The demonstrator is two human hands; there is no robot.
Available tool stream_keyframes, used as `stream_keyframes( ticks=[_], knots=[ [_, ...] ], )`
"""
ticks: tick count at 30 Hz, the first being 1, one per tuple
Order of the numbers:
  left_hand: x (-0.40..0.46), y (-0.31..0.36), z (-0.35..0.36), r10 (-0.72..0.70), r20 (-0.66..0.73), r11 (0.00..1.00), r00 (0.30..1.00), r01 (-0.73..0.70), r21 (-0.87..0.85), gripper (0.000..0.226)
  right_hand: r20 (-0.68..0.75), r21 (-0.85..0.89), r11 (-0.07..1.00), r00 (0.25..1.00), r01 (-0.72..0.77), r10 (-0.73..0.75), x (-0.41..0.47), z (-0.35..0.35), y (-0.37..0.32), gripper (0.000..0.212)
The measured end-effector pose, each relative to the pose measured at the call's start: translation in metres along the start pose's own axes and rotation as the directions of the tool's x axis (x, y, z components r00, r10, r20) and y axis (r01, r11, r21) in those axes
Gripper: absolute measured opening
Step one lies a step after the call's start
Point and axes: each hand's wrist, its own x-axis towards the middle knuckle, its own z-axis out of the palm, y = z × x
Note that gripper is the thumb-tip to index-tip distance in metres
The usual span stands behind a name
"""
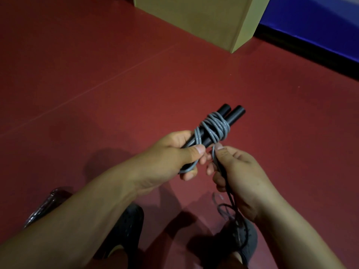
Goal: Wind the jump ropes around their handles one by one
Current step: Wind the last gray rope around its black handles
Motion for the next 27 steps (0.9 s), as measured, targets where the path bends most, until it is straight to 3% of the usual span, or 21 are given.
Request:
stream_keyframes(
  ticks=[4,8,14,17,27],
  knots=[
    [0.007,-0.007,-0.002,-0.047,-0.246,0.955,0.968,0.116,0.272,0.023,0.003,-0.146,0.988,0.999,0.044,-0.044,-0.001,-0.002,0.008,0.030],
    [0.010,-0.017,-0.001,-0.003,-0.369,0.883,0.930,0.175,0.435,0.020,0.110,-0.405,0.900,0.985,0.165,-0.131,-0.004,-0.002,0.011,0.019],
    [0.010,-0.020,0.000,0.052,-0.434,0.816,0.899,0.212,0.537,0.019,0.248,-0.554,0.787,0.957,0.270,-0.153,-0.008,-0.002,0.009,0.013],
    [0.009,-0.023,-0.001,0.120,-0.474,0.723,0.872,0.251,0.644,0.022,0.237,-0.601,0.751,0.958,0.274,-0.160,-0.010,0.000,0.008,0.011],
    [0.013,-0.023,-0.011,0.136,-0.559,0.631,0.818,0.363,0.685,0.021,0.263,-0.623,0.715,0.946,0.318,-0.193,-0.017,0.005,0.003,0.030]
  ],
)
